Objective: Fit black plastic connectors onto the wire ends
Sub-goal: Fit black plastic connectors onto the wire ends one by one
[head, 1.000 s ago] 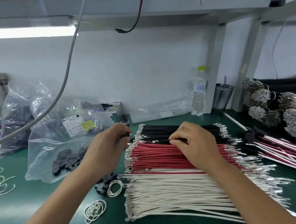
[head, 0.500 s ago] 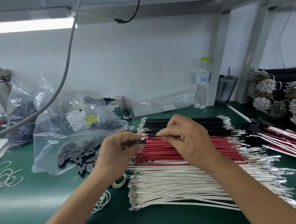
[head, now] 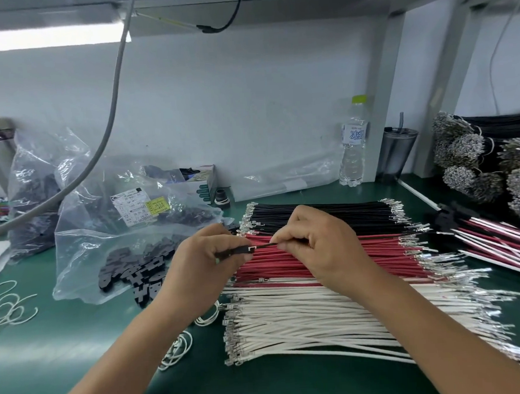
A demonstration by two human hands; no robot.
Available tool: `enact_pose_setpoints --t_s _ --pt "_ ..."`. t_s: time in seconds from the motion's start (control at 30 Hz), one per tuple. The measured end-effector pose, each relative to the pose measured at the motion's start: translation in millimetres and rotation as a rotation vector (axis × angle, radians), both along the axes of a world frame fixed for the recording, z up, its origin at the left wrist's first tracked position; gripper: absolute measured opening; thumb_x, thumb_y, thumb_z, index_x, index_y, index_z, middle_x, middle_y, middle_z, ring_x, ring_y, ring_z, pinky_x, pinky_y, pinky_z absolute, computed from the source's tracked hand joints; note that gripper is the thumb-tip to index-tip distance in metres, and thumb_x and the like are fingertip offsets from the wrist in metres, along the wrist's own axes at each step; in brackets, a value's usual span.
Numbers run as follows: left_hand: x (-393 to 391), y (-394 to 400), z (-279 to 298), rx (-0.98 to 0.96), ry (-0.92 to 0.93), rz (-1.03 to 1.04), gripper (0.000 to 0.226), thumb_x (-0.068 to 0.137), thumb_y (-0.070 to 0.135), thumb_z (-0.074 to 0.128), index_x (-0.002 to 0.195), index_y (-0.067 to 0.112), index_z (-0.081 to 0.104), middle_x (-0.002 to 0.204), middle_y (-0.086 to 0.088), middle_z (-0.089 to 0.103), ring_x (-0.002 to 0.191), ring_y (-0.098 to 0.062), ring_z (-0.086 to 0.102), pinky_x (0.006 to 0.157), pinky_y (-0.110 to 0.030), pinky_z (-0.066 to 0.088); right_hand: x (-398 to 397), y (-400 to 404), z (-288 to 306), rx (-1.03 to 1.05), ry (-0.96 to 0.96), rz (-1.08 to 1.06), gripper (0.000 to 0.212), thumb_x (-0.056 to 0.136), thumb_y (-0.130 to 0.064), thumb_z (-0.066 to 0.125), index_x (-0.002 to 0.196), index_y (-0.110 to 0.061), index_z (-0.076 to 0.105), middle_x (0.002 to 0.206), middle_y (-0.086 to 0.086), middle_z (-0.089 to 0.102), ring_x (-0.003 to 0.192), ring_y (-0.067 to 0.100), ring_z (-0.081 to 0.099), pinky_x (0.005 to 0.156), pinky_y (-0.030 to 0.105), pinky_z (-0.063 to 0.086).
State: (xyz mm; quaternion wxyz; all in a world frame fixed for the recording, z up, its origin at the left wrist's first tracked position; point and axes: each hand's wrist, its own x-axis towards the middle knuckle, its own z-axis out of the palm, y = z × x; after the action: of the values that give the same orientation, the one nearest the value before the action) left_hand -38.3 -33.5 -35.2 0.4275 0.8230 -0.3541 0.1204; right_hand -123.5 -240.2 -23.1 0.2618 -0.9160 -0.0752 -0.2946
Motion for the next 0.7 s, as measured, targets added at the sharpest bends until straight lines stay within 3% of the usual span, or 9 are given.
enact_pose_setpoints --t_s 0.1,0.3,0.47,0.7 --pt "-1.9 -0.4 0.1 0.074 -0.062 0.02 0.016 0.087 0.023 0.081 0.102 0.028 0.082 0.087 0.015 0.066 0.077 -0.007 0.063 0.072 -0.026 0.053 -0.7 6.1 -0.7 -0.149 -0.044 -0.055 0.01 0.093 -0.026 0.069 0.1 -0.026 0.077 0.088 -0.014 0.056 0.085 0.003 0.053 0.071 0.025 0.045" --pt "1.2 3.3 1.4 -0.022 0.034 -0.024 0.017 0.085 0.022 0.082 0.094 0.037 0.08 0.084 0.012 0.068 0.076 -0.01 0.065 0.067 -0.015 0.048 1.0 7.4 -1.7 -0.042 -0.013 -0.015 0.01 0.094 -0.024 0.068 0.1 -0.024 0.076 0.089 -0.015 0.055 0.085 0.001 0.052 0.075 0.023 0.043" --pt "-1.7 2.8 -0.1 0.135 -0.16 -0.03 0.017 0.089 0.021 0.079 0.106 0.027 0.081 0.088 0.014 0.064 0.075 -0.006 0.063 0.071 -0.035 0.054 -0.1 13.0 -4.3 -0.181 -0.038 -0.025 0.011 0.094 -0.026 0.068 0.1 -0.023 0.076 0.088 -0.014 0.054 0.085 0.006 0.052 0.07 0.025 0.044" --pt "-1.6 -3.9 -0.6 -0.063 0.081 0.012 0.016 0.079 0.025 0.087 0.092 0.033 0.082 0.082 0.015 0.072 0.077 -0.003 0.066 0.07 -0.012 0.05 0.1 13.3 -3.3 -0.116 -0.017 -0.04 0.01 0.092 -0.033 0.071 0.093 -0.025 0.076 0.084 -0.015 0.057 0.081 0.003 0.054 0.068 0.023 0.042"
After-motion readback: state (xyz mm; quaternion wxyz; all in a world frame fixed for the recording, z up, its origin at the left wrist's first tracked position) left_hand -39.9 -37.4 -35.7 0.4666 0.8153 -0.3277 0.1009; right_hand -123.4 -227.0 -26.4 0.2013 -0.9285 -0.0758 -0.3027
